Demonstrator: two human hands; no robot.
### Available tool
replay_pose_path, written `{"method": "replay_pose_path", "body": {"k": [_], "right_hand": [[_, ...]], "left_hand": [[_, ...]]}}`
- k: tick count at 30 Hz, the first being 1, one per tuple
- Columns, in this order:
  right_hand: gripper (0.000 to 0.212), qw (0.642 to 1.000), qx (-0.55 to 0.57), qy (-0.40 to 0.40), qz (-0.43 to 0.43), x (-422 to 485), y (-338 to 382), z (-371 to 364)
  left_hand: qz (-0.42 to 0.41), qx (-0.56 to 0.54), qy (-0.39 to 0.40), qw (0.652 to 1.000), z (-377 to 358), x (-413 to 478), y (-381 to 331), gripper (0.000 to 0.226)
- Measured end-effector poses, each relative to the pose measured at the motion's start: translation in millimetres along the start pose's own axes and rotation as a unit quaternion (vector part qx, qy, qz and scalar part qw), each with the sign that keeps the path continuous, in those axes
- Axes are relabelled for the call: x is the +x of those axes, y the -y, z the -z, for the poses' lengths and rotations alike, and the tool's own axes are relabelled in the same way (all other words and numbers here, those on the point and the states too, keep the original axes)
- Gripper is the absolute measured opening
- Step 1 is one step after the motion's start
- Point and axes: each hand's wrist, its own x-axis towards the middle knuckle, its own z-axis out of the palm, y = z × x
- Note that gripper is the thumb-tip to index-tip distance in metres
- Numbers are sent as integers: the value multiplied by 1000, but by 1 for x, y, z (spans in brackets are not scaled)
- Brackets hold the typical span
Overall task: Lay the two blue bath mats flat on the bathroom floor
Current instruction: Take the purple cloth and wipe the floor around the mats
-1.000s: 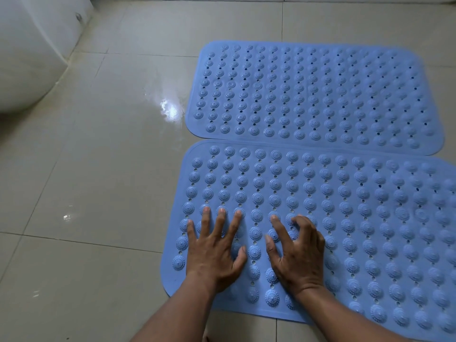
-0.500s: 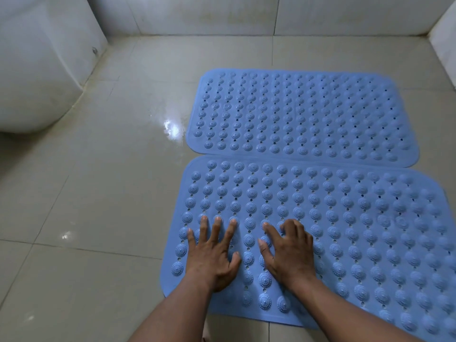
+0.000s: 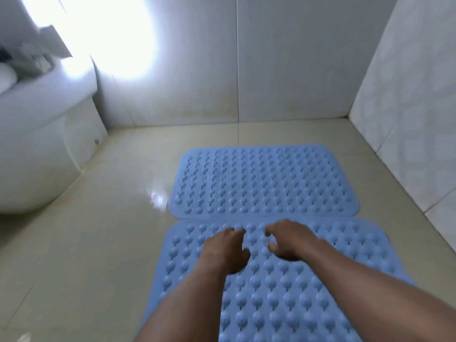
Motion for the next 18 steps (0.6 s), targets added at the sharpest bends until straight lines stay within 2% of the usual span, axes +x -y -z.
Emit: {"method": "replay_pose_path", "body": {"k": [5, 12, 18], "right_hand": [[50, 994, -9, -112, -10, -5, -27, 151], [51, 957, -4, -291, 20, -66, -29, 351], [54, 914, 15, -404, 37, -118, -29, 458]], "left_hand": [[-31, 54, -92, 994, 154, 26, -26, 71], [-41, 100, -247, 963, 367, 6, -60, 79], [-73, 94, -339, 933, 479, -26, -93, 79]]}}
